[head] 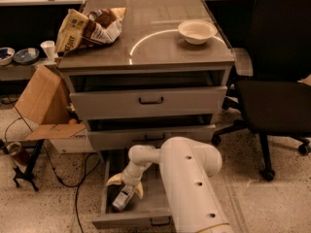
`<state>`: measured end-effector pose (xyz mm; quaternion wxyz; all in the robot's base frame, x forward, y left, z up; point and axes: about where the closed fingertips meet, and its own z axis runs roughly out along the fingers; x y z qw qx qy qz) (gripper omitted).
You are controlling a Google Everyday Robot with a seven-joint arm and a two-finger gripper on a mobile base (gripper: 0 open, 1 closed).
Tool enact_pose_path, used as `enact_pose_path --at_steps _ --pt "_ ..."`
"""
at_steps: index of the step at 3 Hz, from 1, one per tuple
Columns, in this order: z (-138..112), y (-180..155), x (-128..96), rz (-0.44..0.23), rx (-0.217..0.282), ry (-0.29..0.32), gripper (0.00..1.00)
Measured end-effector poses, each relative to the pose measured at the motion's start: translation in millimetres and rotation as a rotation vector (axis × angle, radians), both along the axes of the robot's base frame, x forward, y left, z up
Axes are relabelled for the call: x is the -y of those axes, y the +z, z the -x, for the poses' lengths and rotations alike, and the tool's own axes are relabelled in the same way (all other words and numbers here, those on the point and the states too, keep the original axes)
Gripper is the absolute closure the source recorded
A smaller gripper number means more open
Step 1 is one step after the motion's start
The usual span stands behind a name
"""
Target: Pick blue plastic bottle from bottom drawer and place on counter
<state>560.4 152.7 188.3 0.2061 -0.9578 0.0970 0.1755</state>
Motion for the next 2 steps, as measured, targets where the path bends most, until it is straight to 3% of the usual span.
enact_pose_path --at_steps 2 --pt "-1 -54 14 0.109 -0.063 -0.084 0.00"
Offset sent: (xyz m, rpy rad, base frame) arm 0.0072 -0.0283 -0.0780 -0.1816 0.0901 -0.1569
